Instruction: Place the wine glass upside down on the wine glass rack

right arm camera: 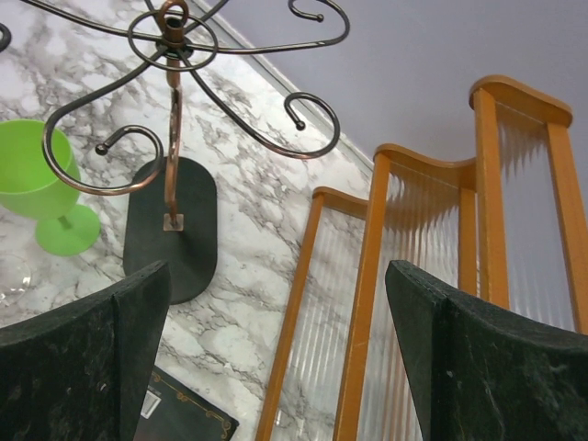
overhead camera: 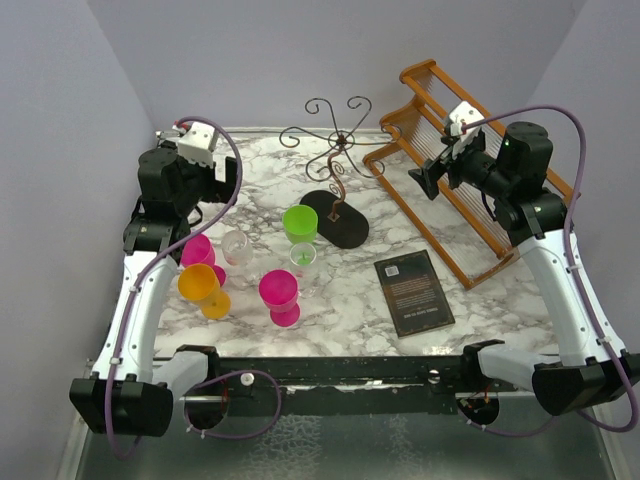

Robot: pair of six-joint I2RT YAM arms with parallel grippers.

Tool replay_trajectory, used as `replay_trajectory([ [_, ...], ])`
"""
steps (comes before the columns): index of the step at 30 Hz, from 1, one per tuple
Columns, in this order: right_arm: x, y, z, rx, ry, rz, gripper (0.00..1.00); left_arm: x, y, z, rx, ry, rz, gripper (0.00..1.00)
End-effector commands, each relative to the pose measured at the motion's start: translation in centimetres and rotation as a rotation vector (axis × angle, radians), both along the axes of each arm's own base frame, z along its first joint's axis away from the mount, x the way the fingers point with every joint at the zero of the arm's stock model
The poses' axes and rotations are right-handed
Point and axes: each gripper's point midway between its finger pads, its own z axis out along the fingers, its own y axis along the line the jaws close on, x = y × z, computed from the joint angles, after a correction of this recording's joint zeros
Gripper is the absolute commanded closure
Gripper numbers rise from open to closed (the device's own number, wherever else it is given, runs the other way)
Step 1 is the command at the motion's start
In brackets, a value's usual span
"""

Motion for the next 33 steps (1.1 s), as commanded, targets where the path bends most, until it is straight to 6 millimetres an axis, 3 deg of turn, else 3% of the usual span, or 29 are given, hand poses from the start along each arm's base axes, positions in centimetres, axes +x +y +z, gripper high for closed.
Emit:
replay_trajectory([
  [1,-1.0,1.5,0.4,0.025,0.025,0.091,0.00,-0.5,-3.3,-0.2,-0.121,0.069,-0.139,0.01],
  [6,-1.3,1.5,0.1,0.034,0.043,0.090,0.01,-0.2,-2.6,-1.4,-0.053,0.155,-0.126,0.01],
  [11,-1.2,1.0,0.0,0.014,0.039,0.062,0.00,-3.2,-2.3,-3.1,0.086,0.269,-0.229,0.02],
  [15,-1.3,0.9,-0.2,0.010,0.046,0.062,0.00,-4.6,-0.6,-4.2,0.218,0.361,-0.240,0.04],
  [21,-1.1,1.3,-0.9,0.013,0.068,0.077,0.00,-6.6,-0.5,-6.5,0.278,0.490,-0.331,0.14],
  [26,-0.8,1.4,-1.3,0.014,0.079,0.082,0.00,-6.8,-0.1,-8.3,0.308,0.536,-0.343,0.22],
  [30,-0.8,1.5,-1.5,0.015,0.081,0.083,0.00,-6.8,0.1,-9.7,0.321,0.562,-0.347,0.39],
  [33,-0.6,1.4,-1.8,0.013,0.086,0.081,0.00,-7.1,0.1,-10.3,0.330,0.586,-0.366,0.42],
])
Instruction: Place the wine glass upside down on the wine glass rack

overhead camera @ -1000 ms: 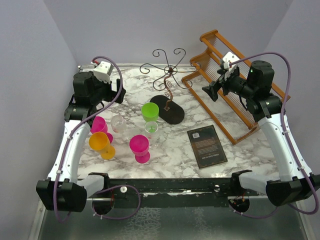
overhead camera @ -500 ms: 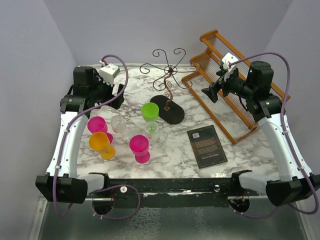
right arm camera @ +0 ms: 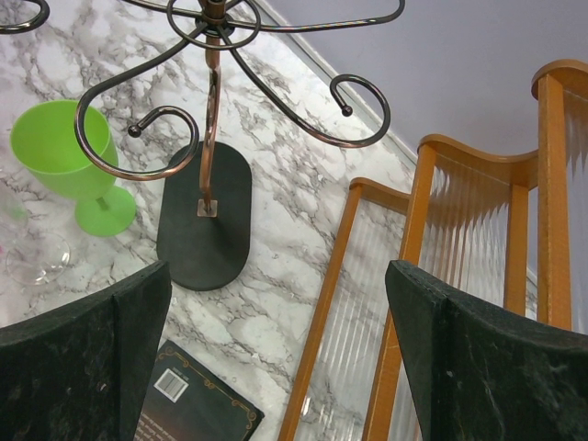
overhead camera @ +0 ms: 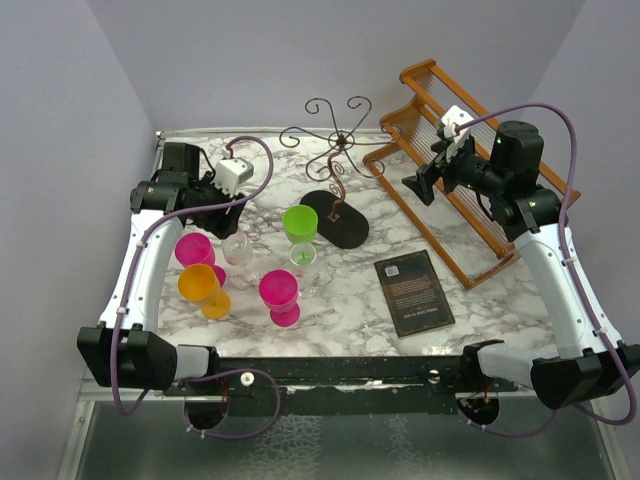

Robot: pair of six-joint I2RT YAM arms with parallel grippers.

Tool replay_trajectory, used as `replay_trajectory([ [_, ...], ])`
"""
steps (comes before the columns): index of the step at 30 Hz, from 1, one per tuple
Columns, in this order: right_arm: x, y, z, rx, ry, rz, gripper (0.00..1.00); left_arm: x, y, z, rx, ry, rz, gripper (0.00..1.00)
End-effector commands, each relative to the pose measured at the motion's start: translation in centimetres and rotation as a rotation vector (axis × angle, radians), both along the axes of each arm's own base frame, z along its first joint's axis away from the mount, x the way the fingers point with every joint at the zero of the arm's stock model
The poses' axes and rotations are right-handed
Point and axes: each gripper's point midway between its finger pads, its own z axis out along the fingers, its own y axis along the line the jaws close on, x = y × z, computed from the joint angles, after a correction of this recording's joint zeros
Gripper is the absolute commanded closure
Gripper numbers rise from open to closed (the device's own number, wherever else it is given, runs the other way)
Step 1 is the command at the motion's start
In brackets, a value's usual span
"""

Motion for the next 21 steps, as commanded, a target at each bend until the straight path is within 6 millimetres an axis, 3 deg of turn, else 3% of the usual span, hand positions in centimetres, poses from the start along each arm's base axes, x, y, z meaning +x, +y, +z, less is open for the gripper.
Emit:
replay_trajectory([
  [1,-0.2,0.5,-0.1,0.005,0.010,0.023,0.00,-0.8,0.2,-1.4,0.037,0.047,-0.040,0.43],
  [8,-0.2,0.4,-0.2,0.002,0.009,0.022,0.00,-0.9,0.2,-3.4,0.055,0.091,-0.050,0.49],
  [17,-0.1,0.2,-0.5,-0.007,0.005,0.013,0.00,-0.7,-0.3,-5.2,0.051,0.135,-0.067,0.79],
  [21,0.1,0.0,-0.2,-0.011,-0.003,0.001,0.00,-0.2,-0.3,-4.8,0.054,0.113,-0.060,0.99],
])
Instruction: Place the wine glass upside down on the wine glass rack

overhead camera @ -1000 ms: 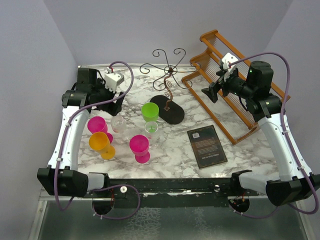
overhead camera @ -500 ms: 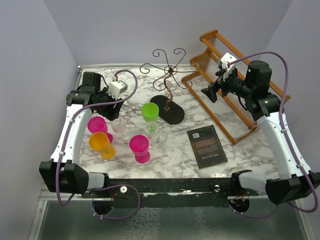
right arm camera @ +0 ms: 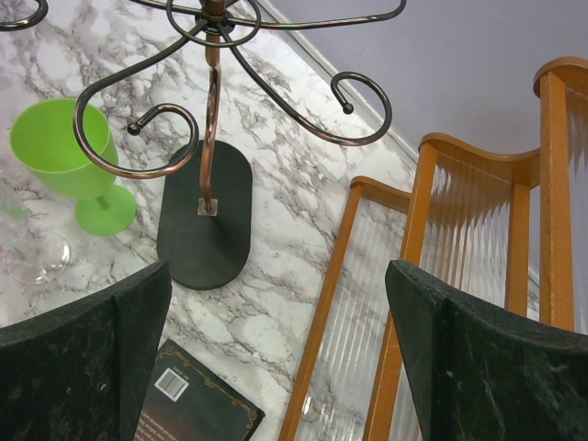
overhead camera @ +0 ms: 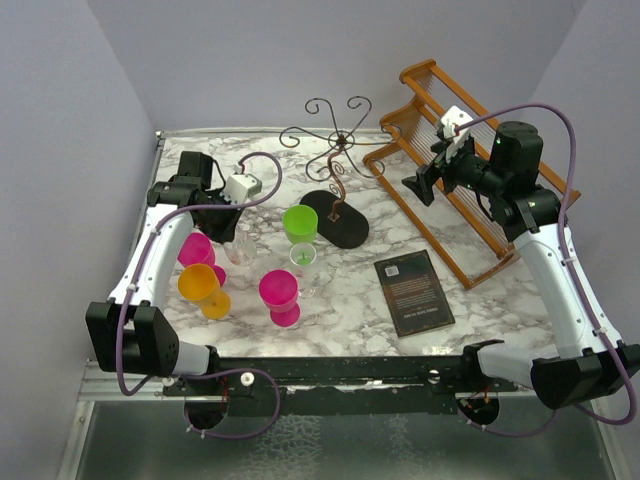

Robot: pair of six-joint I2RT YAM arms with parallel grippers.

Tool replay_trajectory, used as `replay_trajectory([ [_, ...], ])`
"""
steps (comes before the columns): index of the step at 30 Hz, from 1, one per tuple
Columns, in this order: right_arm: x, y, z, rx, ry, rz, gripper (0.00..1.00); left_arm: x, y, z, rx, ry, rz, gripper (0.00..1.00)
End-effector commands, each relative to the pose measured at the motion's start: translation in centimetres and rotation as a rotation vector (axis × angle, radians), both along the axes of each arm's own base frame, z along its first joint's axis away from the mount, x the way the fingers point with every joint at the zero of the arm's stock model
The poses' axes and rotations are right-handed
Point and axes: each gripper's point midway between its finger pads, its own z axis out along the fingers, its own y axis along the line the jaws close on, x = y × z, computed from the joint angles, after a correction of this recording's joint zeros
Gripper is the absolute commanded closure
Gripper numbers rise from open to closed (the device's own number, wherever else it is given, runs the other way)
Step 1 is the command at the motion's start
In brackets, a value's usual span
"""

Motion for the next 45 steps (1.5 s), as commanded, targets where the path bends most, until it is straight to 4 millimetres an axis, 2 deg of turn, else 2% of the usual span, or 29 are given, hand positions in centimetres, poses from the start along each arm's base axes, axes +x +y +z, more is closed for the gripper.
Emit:
replay_trajectory([
  [1,0.2,0.0,0.0,-0.008,-0.006,-0.005,0.00,0.7,-0.3,0.7,-0.001,-0.033,-0.009,1.00],
  [3,0.3,-0.1,0.3,-0.002,-0.006,-0.019,0.00,1.3,0.1,1.9,0.016,-0.064,0.003,1.00],
  [8,0.4,-0.2,1.9,0.024,-0.024,-0.037,0.00,3.3,1.1,7.8,0.049,-0.218,0.068,1.00],
  [14,0.2,0.4,4.7,0.085,-0.056,-0.020,0.00,5.1,2.7,18.5,0.045,-0.525,0.216,1.00],
  [18,0.5,0.8,7.2,0.135,-0.068,-0.017,0.00,5.6,3.2,26.2,-0.033,-0.755,0.328,1.00],
  [20,0.5,1.5,8.5,0.162,-0.071,0.015,0.00,5.5,2.8,29.8,-0.115,-0.851,0.356,1.00],
  [24,0.7,3.3,10.9,0.194,-0.111,0.078,0.00,4.7,0.0,35.8,-0.364,-0.977,0.327,1.00],
  [28,1.0,5.4,12.5,0.261,-0.108,0.140,0.00,3.9,-2.9,39.9,-0.611,-1.039,0.261,1.00],
  [32,1.0,8.0,13.8,0.347,-0.048,0.215,0.00,3.7,-6.1,41.8,-0.853,-0.954,0.183,1.00],
  [34,1.2,9.2,14.2,0.381,-0.012,0.220,0.05,3.9,-7.7,42.0,-0.955,-0.878,0.145,1.00],
  [38,1.8,11.4,14.3,0.406,0.025,0.207,0.12,4.8,-9.9,40.7,-1.086,-0.730,0.094,1.00],
  [41,1.7,13.1,14.6,0.402,0.009,0.197,0.15,5.3,-10.6,39.9,-1.135,-0.672,0.080,1.00],
  [45,2.7,13.8,14.9,0.420,0.004,0.128,0.23,5.5,-11.2,39.4,-1.161,-0.640,0.070,1.00],
])
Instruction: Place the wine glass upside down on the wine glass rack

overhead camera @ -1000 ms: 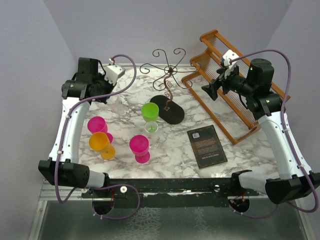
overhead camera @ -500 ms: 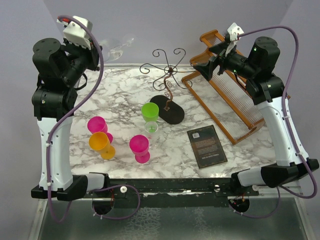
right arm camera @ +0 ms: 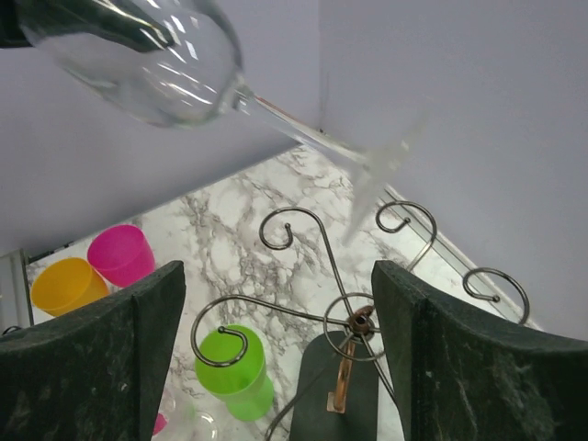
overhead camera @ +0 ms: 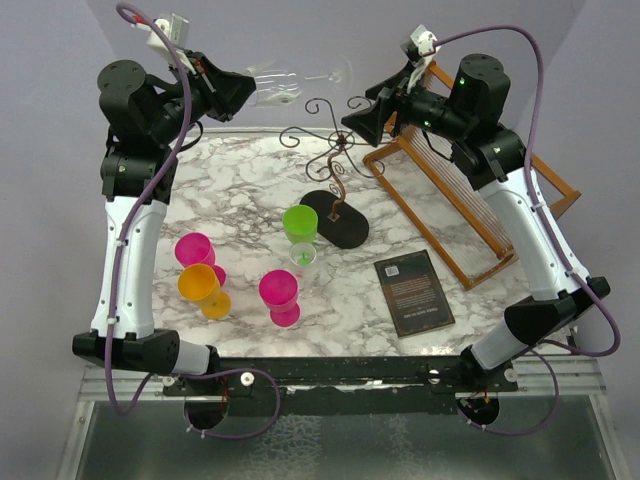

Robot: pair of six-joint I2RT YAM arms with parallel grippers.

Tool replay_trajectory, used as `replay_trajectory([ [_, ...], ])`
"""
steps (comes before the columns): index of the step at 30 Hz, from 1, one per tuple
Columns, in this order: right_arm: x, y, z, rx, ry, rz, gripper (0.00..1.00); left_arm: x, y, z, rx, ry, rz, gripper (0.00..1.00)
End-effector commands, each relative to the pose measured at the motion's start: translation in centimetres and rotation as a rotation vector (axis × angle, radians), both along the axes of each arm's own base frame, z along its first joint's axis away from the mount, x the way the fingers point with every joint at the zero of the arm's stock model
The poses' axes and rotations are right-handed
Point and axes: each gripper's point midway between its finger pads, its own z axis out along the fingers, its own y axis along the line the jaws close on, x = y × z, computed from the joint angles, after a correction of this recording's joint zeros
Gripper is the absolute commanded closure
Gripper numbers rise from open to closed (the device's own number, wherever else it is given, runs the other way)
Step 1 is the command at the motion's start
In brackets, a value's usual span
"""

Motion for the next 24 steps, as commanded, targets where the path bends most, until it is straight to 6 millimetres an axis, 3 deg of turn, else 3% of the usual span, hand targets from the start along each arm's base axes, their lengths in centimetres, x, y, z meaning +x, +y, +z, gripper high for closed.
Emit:
replay_trajectory([
  [1,1.3,0.1,2.1,0.055,-0.009,-0.115,0.26,-2.0,-1.5,3.0,-0.084,-0.070,-0.113,1.00],
  [6,3.3,-0.5,2.2,0.058,0.000,-0.229,0.43,-2.2,-1.7,2.7,-0.090,-0.060,-0.124,1.00],
  [13,3.6,-0.7,2.4,0.060,-0.005,-0.249,0.71,-2.4,-1.8,2.8,-0.089,-0.061,-0.125,1.00],
  [18,3.8,-0.9,2.5,0.062,-0.014,-0.261,0.84,-2.4,-1.8,2.5,-0.089,-0.055,-0.125,1.00],
  [20,3.9,-1.0,2.6,0.062,-0.020,-0.272,0.96,-2.4,-1.8,2.3,-0.090,-0.048,-0.125,1.00],
  [23,4.4,-1.6,2.6,0.054,-0.036,-0.308,0.99,-2.1,-1.7,1.5,-0.100,-0.017,-0.117,0.99],
  [24,4.5,-1.9,2.8,0.051,-0.045,-0.323,0.99,-2.1,-1.6,1.3,-0.101,-0.009,-0.112,0.93],
])
